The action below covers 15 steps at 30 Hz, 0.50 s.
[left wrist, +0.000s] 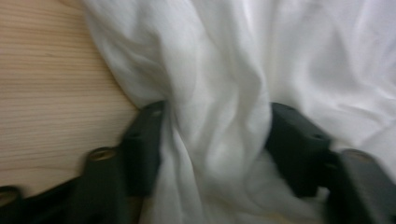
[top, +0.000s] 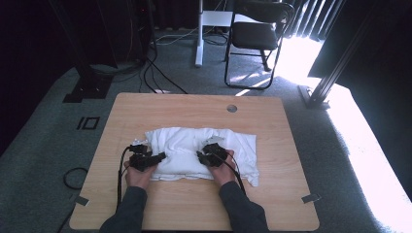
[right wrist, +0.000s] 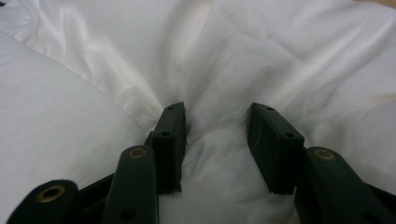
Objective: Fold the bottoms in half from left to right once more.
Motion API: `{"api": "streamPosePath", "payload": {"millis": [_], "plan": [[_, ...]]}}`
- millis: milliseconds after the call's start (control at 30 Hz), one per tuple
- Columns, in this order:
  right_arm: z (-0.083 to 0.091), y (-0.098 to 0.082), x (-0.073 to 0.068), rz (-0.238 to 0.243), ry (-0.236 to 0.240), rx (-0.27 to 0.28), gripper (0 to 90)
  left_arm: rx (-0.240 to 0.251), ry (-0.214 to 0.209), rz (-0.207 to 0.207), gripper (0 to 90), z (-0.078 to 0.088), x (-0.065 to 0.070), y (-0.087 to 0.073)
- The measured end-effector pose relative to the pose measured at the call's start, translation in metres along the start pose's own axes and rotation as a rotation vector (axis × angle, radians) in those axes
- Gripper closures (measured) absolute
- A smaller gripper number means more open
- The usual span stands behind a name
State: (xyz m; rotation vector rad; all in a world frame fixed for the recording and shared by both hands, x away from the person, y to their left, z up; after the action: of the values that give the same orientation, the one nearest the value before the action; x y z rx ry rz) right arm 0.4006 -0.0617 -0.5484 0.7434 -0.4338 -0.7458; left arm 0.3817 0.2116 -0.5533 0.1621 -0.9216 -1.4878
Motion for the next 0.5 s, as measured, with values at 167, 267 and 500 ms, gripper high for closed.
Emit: {"api": "streamPosePath", "payload": {"millis": [167,267,500], "plan": [[0.0,0.0,0.0,-0.002,0.004,0.002,56.2,-0.023,-0.065,0.063,80.5,-0.001,-0.007,0.002],[0.0,0.0,0.001,-0.003,0.006,0.003,56.2,-0.017,-0.076,0.059,83.8,0.005,-0.008,0.005],[0.005,0.001,0.004,-0.031,0.039,0.029,52.9,0.046,-0.107,0.014,84.3,0.029,-0.001,0.018]]}}
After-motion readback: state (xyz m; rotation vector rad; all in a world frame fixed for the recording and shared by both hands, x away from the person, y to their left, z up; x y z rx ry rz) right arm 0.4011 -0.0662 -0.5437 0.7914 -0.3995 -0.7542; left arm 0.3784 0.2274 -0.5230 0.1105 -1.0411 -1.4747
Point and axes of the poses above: each handheld gripper's, and its own axes: z roughly backward along the jaws, y roughly out of its top, x roughly to its right, the point moved 1 cm from there along -z, roughly forward along the jaws, and after that the axes turned 8 degrees about z, right-handed, at the moved point
